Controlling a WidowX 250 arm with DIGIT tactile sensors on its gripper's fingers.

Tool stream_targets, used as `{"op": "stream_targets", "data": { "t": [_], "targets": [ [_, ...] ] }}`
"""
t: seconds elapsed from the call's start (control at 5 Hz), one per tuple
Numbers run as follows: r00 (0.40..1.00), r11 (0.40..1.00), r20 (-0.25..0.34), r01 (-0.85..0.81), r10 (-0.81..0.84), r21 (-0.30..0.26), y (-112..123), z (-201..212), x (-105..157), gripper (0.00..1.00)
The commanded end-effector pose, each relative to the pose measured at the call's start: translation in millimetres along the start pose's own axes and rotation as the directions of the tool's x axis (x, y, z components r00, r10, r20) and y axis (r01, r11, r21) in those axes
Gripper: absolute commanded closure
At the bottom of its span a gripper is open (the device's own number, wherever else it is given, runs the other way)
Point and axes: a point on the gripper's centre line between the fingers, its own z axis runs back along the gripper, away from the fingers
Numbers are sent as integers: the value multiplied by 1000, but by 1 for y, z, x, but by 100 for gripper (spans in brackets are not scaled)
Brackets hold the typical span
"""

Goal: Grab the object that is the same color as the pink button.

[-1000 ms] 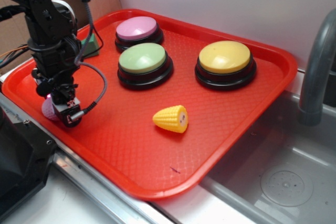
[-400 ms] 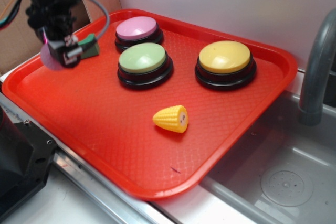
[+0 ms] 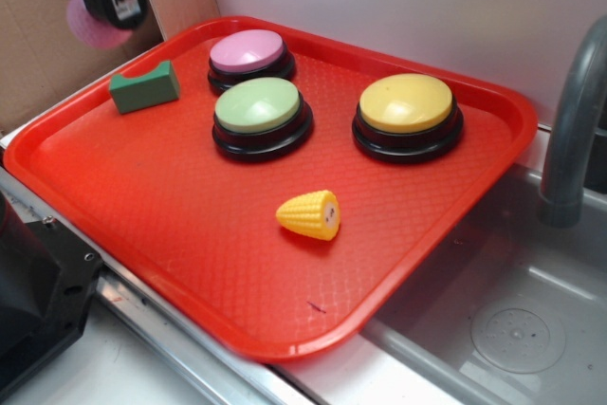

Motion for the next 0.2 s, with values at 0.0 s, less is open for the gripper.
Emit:
{"op": "stream_targets", "data": {
  "t": [0.0],
  "targets": [
    [991, 992, 49, -123, 122, 1, 25, 14, -8, 100]
  ]
}}
